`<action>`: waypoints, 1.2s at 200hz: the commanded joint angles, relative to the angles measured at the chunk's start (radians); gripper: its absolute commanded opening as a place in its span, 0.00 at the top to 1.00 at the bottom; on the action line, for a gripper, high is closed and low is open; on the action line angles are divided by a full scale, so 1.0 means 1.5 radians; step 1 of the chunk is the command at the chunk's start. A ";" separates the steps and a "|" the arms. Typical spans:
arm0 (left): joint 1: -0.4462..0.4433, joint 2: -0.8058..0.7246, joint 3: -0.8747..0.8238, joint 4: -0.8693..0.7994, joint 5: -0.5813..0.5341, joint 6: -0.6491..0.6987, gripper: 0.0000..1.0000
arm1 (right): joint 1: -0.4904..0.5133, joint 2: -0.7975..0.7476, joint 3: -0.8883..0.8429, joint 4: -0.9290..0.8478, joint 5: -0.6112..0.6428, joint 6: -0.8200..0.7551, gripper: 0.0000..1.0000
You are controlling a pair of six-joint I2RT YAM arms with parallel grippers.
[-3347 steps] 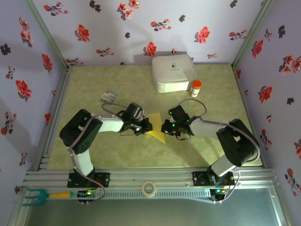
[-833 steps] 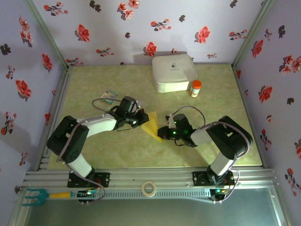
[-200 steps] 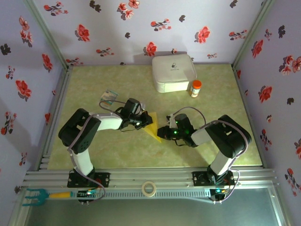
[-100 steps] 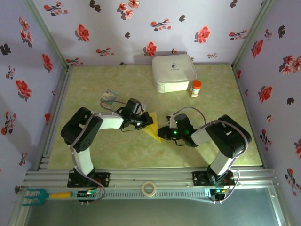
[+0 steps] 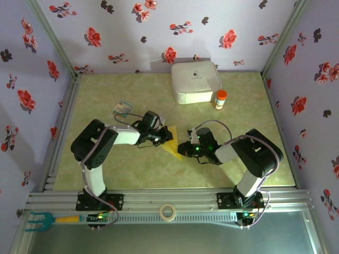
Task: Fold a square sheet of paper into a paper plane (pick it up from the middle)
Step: Fourth fold the wing at the center of the table.
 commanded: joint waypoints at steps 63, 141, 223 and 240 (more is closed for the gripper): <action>-0.005 0.023 0.016 -0.010 0.008 0.009 1.00 | 0.006 0.020 0.000 -0.074 0.029 -0.006 0.93; -0.006 0.035 0.011 -0.030 0.002 0.013 1.00 | 0.006 0.008 0.005 -0.087 0.028 -0.006 0.92; -0.006 0.040 0.005 -0.024 0.002 0.013 1.00 | 0.007 -0.034 0.000 -0.097 0.008 0.014 0.87; -0.006 0.040 0.002 -0.018 0.002 0.011 1.00 | 0.010 -0.044 0.002 -0.113 0.008 0.013 0.86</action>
